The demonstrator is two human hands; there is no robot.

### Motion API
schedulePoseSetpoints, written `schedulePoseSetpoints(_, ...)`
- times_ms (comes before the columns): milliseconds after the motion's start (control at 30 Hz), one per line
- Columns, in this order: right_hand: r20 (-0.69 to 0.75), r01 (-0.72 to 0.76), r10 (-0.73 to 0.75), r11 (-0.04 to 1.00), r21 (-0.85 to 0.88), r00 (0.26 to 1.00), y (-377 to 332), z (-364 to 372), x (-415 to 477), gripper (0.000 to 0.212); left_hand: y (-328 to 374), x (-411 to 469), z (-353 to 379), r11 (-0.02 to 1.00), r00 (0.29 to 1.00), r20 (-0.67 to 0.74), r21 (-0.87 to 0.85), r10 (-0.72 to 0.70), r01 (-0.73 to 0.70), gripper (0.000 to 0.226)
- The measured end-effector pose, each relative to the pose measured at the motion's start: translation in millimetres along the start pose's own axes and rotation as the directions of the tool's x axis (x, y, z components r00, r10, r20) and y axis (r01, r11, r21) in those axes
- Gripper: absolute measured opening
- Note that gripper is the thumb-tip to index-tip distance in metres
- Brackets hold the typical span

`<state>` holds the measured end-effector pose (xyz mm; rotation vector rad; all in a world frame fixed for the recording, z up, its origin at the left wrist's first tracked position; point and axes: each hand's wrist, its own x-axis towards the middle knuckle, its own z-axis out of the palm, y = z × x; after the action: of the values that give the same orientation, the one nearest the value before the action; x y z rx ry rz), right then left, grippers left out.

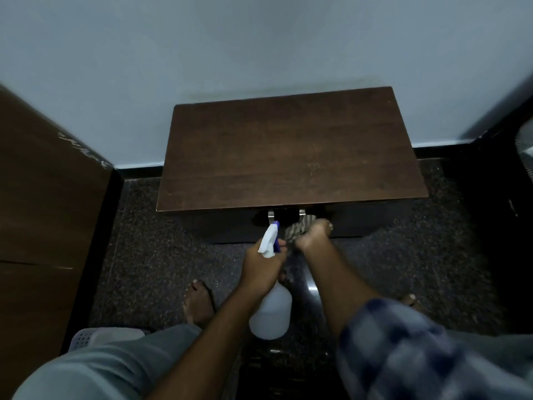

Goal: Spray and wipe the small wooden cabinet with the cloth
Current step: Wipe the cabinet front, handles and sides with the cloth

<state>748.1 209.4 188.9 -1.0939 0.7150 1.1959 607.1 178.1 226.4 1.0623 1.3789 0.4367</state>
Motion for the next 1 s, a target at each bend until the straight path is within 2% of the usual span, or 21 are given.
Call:
schedulePoseSetpoints(67,0.016,0.018,-0.02,0.997,0.077,1.0,4.9,-1.6,1.9,0.054,-2.4,-0.4,-1.1,1.0,1.0,-0.012,0.0,0.003,-0.003,0.029)
schedulePoseSetpoints(167,0.078,0.005,-0.011,0.997,0.072,0.997,-3.6,6.3,2.4,0.054,-5.6,-2.5,-0.6,1.0,1.0,-0.018,-0.004,-0.009,0.009,0.029)
schedulePoseSetpoints(300,0.013,0.007,-0.007,1.0,0.003,1.0,-9.3,-2.4,-2.3,0.058,-2.0,-4.0,-0.3,1.0,1.0,-0.001,0.001,0.006,-0.006,0.03)
schedulePoseSetpoints(400,0.037,0.072,-0.07,0.997,-0.042,0.997,-22.7,-45.0,1.5,0.063,10.1,-6.8,15.1,0.999,0.997,0.063,-0.001,0.035,-0.035,0.029)
schedulePoseSetpoints(567,-0.029,0.169,-0.167,0.969,0.182,0.986,-48.7,-91.4,-10.6,0.05,27.9,0.2,54.9,0.992,0.986,0.163,0.116,0.025,-0.044,0.017)
schedulePoseSetpoints(733,0.098,0.096,-0.12,0.971,0.217,0.988,-47.8,-51.3,-21.7,0.066,32.4,3.4,60.3,0.997,0.989,0.146,0.083,-0.001,-0.011,0.022)
schedulePoseSetpoints(833,0.046,0.123,-0.137,0.964,0.236,0.989,-42.2,-20.5,-14.6,0.06,27.1,5.3,49.1,0.997,0.994,0.108,0.071,-0.006,-0.002,0.031)
schedulePoseSetpoints(933,-0.036,0.154,-0.151,0.931,0.331,0.988,-54.7,-12.6,4.0,0.056,23.7,5.8,39.4,0.993,0.988,0.157,0.115,-0.005,-0.013,0.032)
schedulePoseSetpoints(1000,-0.076,0.136,-0.118,0.938,0.318,0.99,-54.9,-18.7,12.5,0.052,24.3,6.0,36.3,0.991,0.984,0.177,0.133,0.005,-0.029,0.031)
